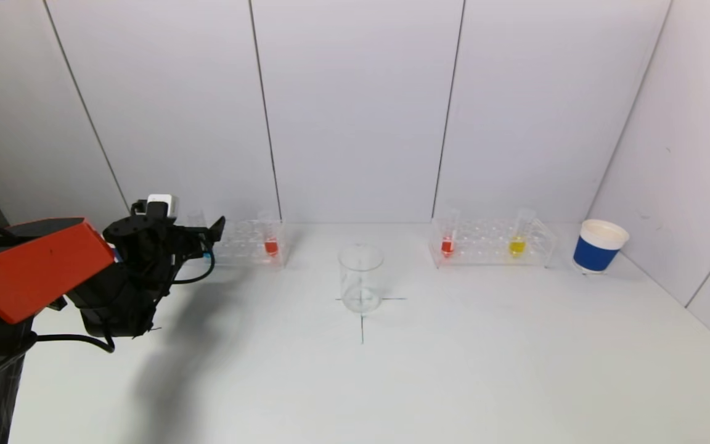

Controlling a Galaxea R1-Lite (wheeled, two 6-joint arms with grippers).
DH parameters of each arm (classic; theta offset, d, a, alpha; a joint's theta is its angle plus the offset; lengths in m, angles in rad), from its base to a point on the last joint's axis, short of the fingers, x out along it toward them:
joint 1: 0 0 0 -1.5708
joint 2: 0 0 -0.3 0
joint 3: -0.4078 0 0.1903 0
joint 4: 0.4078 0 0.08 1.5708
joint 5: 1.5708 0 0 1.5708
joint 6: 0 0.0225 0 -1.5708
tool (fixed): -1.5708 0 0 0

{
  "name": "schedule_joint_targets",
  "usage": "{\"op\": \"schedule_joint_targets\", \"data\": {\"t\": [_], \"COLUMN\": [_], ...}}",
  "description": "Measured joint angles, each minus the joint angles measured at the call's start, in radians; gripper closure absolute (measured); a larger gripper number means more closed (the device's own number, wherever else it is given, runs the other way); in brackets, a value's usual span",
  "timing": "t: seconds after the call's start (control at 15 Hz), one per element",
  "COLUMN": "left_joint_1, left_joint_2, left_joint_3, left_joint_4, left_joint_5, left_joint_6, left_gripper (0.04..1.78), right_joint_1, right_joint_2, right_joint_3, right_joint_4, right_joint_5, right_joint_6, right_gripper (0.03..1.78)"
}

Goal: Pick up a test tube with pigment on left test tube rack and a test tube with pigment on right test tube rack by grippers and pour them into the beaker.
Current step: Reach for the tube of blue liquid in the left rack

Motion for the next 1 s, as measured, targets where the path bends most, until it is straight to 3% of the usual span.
{"op": "schedule_joint_targets", "data": {"t": [1.0], "left_joint_1": [-0.003], "left_joint_2": [0.009], "left_joint_3": [-0.006], "left_joint_4": [0.006], "left_joint_5": [0.001], "left_joint_6": [0.001], "left_gripper": [0.06], "right_joint_1": [0.0], "right_joint_2": [0.0], "right_joint_3": [0.0], "right_joint_4": [0.0], "right_joint_5": [0.0], "right_joint_6": [0.0], "right_gripper": [0.04]}}
